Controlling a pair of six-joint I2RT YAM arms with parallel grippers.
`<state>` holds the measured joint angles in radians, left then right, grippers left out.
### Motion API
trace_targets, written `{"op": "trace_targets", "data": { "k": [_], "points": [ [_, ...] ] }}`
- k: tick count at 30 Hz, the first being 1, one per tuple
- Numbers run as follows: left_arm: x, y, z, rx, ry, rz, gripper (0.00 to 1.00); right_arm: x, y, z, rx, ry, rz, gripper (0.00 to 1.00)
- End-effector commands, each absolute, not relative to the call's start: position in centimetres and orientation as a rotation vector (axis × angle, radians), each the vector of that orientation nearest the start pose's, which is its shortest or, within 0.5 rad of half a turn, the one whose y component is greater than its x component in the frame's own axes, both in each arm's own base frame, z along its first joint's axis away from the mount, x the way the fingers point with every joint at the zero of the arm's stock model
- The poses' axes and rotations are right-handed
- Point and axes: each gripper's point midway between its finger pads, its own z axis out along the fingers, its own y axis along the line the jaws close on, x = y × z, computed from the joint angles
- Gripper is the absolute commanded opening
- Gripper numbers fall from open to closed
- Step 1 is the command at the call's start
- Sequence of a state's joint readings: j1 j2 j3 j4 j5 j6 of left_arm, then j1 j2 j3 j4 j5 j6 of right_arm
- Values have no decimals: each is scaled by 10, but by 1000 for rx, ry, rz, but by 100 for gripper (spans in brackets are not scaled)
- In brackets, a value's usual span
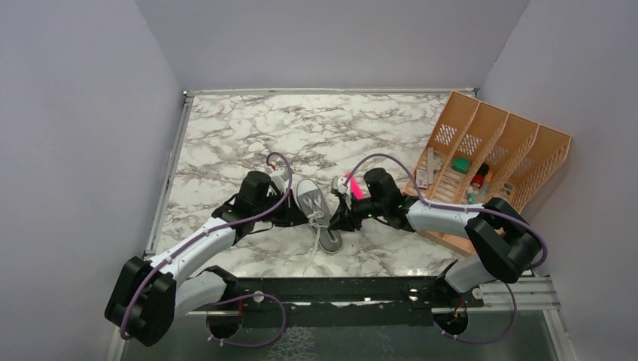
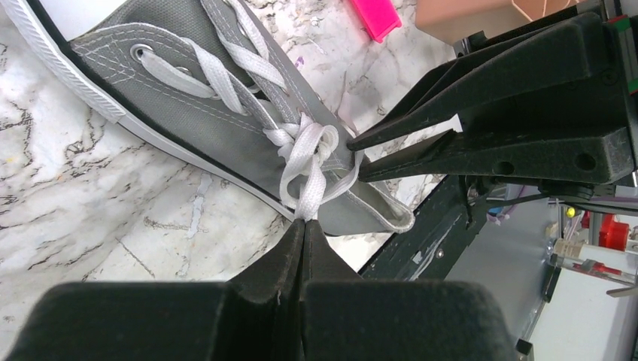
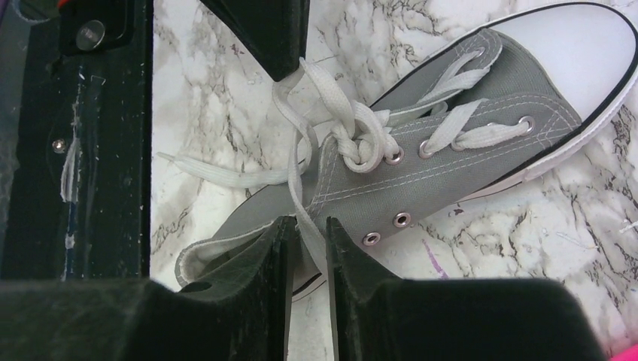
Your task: Tie the shoes
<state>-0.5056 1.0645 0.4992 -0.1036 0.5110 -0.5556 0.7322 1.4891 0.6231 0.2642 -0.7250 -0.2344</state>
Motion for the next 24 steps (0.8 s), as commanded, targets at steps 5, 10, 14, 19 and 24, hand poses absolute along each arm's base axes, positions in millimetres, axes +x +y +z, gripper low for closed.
{"op": "trace_targets", "data": {
  "k": [5,10,14,19,24],
  "points": [
    [196,-234,118,290,2337,-1164,0,197,330,80,-1406,1611,1071,25],
    [194,-233,117,292,2343,-1165,0,200,330,80,-1408,1600,1052,30],
    [195,-233,118,283,2340,-1166,0,204,330,78,-1395,1609,1029,26],
    [195,-233,118,264,2346,-1162,0,203,327,79,-1376,1627,1026,5],
    [186,-227,97,159,2474,-1147,0,199,322,97,-1181,1794,1074,1]
  ]
}}
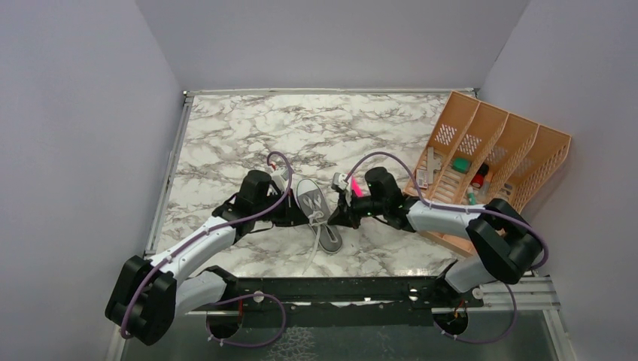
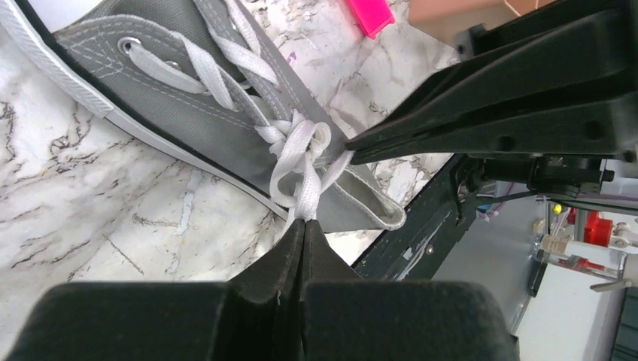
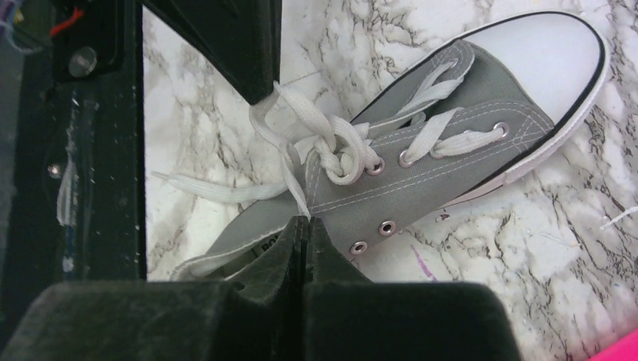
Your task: Tie the shoes
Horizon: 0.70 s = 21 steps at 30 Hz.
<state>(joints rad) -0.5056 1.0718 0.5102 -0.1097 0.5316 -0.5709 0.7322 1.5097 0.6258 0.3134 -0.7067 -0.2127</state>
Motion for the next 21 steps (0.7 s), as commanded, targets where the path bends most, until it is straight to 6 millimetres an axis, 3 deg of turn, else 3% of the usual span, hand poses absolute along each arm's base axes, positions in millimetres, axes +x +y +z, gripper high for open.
{"op": "trace_targets", "data": {
  "k": [1,6,9,15,21],
  "points": [
    [182,-225,91,129,2517,-1142,0,198,322,101,-1107,1842,1094,0],
    [170,-222,83,45,2566,-1164,0,200,321,115,-819,1974,1149,1],
    [166,-219,82,19,2561,-1165,0,207,323,110,-752,2030,1137,1],
    [154,-216,67,2,2618,-1168,0,203,332,101,-775,2089,1192,0],
    [165,-213,67,-8,2633,-1094,2,198,331,98,-809,2080,1201,1]
  ]
}}
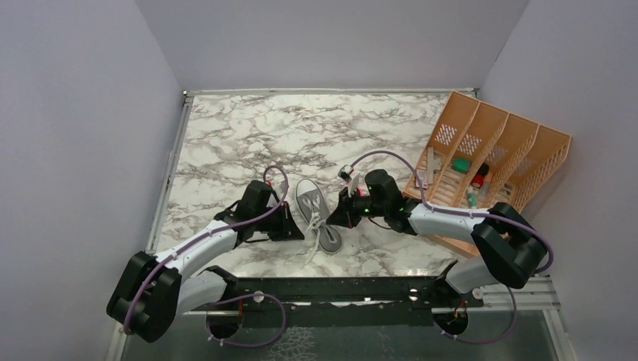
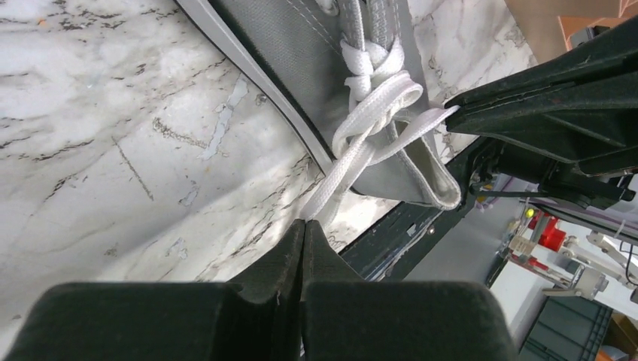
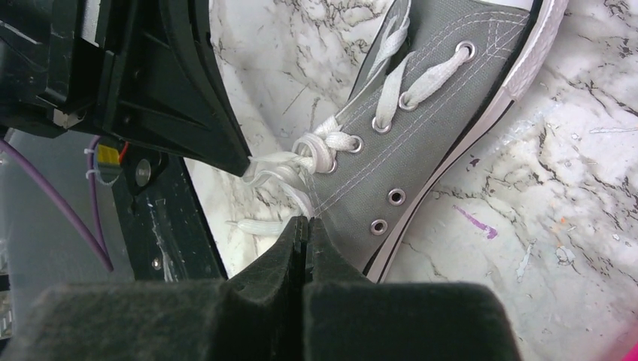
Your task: Tie the shoes
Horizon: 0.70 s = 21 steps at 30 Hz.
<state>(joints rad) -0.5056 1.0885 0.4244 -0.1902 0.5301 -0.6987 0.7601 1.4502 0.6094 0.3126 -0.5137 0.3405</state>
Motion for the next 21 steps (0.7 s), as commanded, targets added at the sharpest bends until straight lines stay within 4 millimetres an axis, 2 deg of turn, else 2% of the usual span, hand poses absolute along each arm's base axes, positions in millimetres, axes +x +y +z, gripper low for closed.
{"op": "trace_targets", "data": {
  "k": [1,6,10,13,16,18,21],
  "points": [
    [166,-212,67,-45,2643,-1079,6,196,332,97,-819,2081,1207,1],
    [173,-204,81,-139,2624,-1001,33,197,331,96,-832,2085,1197,1],
    [181,-193,106,-119,2547,-927,40,197,331,95,-845,2086,1190,1],
    [193,-198,129,39,2439,-935,42,197,331,96,-848,2088,1192,1],
    [209,-215,150,335,2294,-967,41,196,332,98,-853,2084,1195,1],
    [221,-227,156,484,2217,-975,40,196,331,99,-852,2086,1194,1],
    [234,-242,153,634,2164,-1006,37,194,330,100,-851,2084,1197,1]
  ]
}}
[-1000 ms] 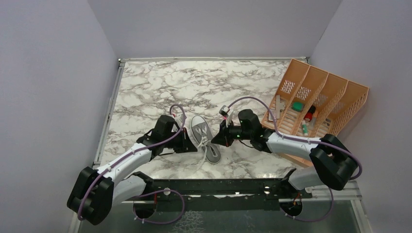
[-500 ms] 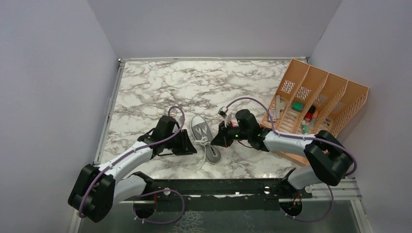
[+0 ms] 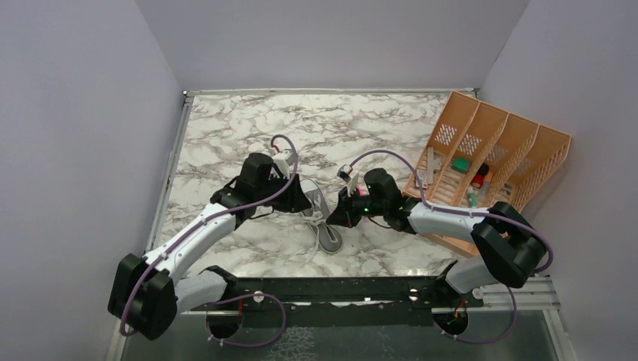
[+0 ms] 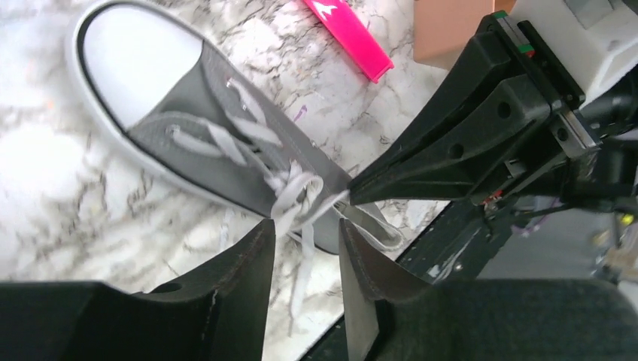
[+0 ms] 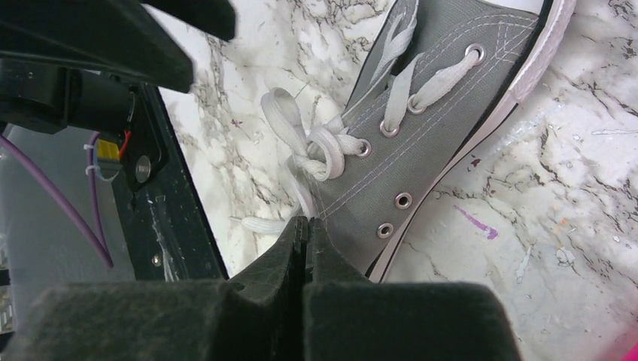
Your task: Tie the shoes
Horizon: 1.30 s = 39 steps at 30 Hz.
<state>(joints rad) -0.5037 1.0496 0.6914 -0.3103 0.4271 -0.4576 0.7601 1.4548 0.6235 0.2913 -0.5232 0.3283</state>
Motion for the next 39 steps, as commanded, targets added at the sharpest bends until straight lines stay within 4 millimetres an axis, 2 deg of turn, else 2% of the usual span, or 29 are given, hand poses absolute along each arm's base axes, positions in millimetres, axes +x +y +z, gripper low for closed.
{"op": "trace_targets", "data": {
  "k": [1,3,9,15,25,32,35,39],
  "points": [
    [237,-246,150,662,2159,-1018,36,194,330,99,-852,2085,1197,0],
    [242,-251,142,701,2161,-1029,36,193,328,98,-844,2096,1193,1],
    [235,-262,124,785,2171,-1132,35,193,328,101,-823,2089,1202,1],
    [230,-259,105,783,2227,-1126,36,194,329,103,-824,2084,1202,1],
    [220,-258,93,801,2261,-1146,32,194,330,103,-806,2088,1211,1],
    [222,-254,82,780,2300,-1106,29,195,332,103,-800,2091,1222,1],
    [226,-254,82,773,2299,-1091,24,195,331,102,-798,2094,1220,1],
    [226,-256,82,775,2301,-1107,23,195,331,100,-798,2099,1220,1]
  ]
}}
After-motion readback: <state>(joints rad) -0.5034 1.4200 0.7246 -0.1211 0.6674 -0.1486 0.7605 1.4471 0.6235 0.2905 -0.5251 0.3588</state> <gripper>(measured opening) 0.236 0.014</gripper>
